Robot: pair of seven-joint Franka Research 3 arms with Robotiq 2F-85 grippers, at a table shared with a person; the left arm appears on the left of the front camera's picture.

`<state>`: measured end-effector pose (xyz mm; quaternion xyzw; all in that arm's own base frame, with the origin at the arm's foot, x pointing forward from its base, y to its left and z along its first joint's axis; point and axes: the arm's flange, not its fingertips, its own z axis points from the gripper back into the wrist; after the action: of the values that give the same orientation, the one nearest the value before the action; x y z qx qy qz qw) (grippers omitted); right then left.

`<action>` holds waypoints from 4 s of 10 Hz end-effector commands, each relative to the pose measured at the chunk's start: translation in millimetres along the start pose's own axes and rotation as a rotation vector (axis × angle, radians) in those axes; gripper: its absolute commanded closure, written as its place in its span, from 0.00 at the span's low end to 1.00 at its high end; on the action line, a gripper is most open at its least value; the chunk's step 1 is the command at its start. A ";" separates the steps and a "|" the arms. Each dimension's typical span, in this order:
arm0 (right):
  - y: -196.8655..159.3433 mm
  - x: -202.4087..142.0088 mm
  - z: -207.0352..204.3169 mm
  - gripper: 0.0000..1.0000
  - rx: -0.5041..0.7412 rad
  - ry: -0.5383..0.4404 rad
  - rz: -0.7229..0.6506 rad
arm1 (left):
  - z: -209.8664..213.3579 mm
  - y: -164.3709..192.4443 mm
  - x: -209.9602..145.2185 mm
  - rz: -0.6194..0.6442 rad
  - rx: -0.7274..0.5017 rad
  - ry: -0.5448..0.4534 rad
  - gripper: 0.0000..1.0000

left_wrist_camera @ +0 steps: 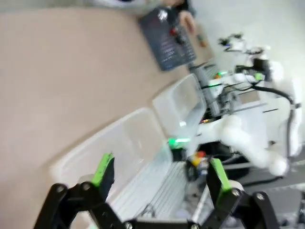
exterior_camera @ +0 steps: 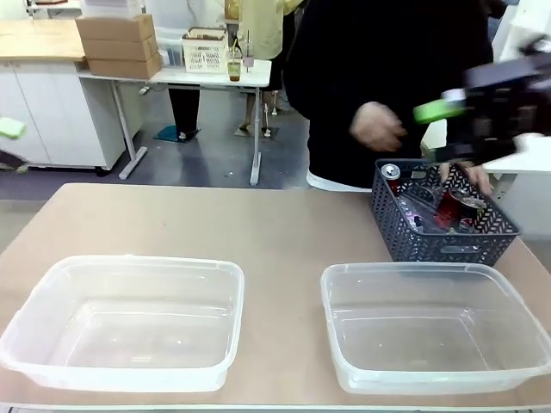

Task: Sort the waste into each basket.
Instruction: Pick up the Organizing box on the left side of the table and lift it.

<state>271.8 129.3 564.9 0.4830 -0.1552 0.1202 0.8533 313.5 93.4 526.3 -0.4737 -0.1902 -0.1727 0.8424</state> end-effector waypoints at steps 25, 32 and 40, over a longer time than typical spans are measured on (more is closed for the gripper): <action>34.3 -72.2 -355.8 0.00 -0.874 0.144 -0.062 | -146.7 12.7 -136.5 0.090 0.720 0.533 0.00; 14.7 -78.6 -398.3 0.00 -1.007 0.225 -0.146 | -195.7 63.5 -199.1 0.116 0.775 0.656 0.00; 18.7 -79.6 -393.9 1.00 -1.022 0.281 -0.169 | -195.9 83.2 -218.5 0.176 0.776 0.631 0.59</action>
<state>247.6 465.3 355.4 0.0017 -0.0453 0.0350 0.9984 358.4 -11.1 340.4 -0.0566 0.0927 -0.1564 0.9817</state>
